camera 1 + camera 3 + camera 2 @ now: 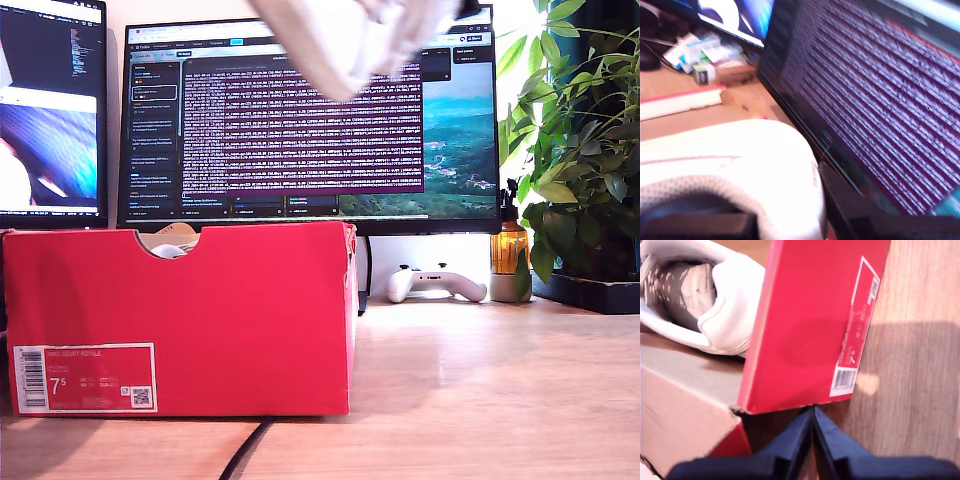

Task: Pack the white shoes by picking the first shoe and placing it inside the red shoebox, left side, then picking and rotating the second shoe and placing it in the shoebox

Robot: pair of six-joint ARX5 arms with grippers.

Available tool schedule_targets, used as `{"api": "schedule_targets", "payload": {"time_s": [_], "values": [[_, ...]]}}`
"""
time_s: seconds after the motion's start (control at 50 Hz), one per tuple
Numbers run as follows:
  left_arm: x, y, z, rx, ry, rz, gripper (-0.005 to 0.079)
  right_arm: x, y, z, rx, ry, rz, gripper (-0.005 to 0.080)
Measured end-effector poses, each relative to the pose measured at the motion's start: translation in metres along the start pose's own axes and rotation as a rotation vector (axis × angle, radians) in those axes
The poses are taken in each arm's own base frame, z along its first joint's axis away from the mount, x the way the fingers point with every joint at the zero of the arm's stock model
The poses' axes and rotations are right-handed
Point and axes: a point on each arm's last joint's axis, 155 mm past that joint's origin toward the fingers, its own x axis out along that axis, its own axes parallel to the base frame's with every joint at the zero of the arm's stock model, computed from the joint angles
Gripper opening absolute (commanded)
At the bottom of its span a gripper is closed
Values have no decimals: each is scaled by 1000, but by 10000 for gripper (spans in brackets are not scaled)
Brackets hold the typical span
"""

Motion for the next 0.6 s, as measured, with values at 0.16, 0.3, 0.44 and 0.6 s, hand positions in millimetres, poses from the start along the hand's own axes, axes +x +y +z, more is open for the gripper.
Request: {"api": "schedule_targets", "payload": {"time_s": [0.16, 0.3, 0.44, 0.6], "values": [[0, 0, 0, 0, 0, 0, -19, 34, -5, -5, -23, 48, -5, -13], [0, 0, 0, 0, 0, 0, -19, 56, -2, -7, -76, 104, 11, -13], [0, 0, 0, 0, 0, 0, -19, 71, 0, 4, -121, 121, 12, -13], [0, 0, 0, 0, 0, 0, -19, 78, 6, 2, -206, 150, 4, -13]]}}
